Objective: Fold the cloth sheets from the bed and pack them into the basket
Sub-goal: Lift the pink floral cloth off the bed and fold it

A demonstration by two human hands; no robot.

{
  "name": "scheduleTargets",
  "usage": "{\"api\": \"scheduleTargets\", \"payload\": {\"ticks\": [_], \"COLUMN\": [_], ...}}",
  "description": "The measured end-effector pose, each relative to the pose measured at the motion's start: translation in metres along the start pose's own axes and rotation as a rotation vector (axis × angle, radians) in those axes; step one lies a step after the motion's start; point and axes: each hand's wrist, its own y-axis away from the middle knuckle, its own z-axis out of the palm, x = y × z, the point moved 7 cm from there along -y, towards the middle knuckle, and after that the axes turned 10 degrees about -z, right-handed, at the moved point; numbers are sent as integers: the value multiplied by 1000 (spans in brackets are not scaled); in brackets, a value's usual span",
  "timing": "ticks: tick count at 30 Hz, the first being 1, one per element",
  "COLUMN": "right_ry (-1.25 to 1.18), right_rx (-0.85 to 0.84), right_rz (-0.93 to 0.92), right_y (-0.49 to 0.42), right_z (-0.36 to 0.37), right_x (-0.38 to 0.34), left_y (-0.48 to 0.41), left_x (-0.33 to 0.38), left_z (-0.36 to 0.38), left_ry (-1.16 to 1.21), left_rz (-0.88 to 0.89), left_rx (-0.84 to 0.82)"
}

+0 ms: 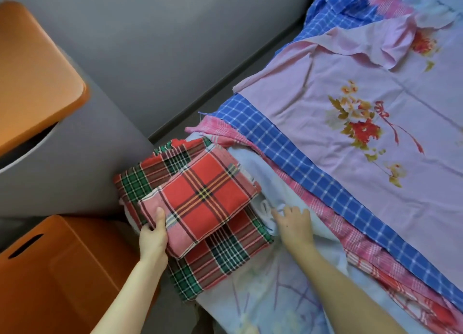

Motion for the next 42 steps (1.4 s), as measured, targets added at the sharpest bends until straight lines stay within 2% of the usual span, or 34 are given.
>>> {"api": "scheduleTargets", "payload": {"ticks": [2,3,5,7,9,11,13,16,17,19,23,26,28,30,32,33,36,40,42], "right_ry": [-55,-87,-34,-93,-234,-357,-406,-401,-389,-336,-215,-234,-253,-287,-324,-342,-366,-399,-420], "right_rx": [-279,-374,-397,-445,-449,-313,-218,-282,-303,-344,-461,-537,-565,-608,-641,-644,-649,-672,-668], "right_rz": [-61,-102,-168,-263,-140,48,180,278,306,351,512,582,587,590,600,600,592,584,577], "right_y": [2,1,-6,-12,-26,-43,-55,-63,-65,-66,-61,-66,-75,-80,-83,-84,-88,-86,-83], "right_z": [39,50,25,-2,-18,-34,-37,-26,-19,-4,29,61,73,84,88,89,90,89,82], "right_x": [-9,-11,-10,-6,20,55,87,128,143,171,223,239,241,244,244,243,243,244,245], "left_y": [0,5,30,68,98,120,119,83,69,47,19,-5,-26,-52,-71,-75,-61,-11,25], "left_x": [5,16,52,93,125,149,162,173,178,193,233,261,276,282,284,286,298,299,299], "left_z": [-4,-12,-21,-7,36,98,164,259,285,315,345,372,386,397,401,401,407,414,416], "left_ry": [-129,-231,-436,-451,-415,-419,-432,-462,-478,-581,-959,-1163,-1226,-1222,-1106,-1032,-935,-959,-1004], "left_rz": [10,51,263,545,742,859,826,594,541,545,854,1060,1086,981,816,792,951,1183,1387], "left_rx": [92,194,463,579,493,290,57,-171,-183,-87,216,317,301,238,160,149,168,106,106]}}
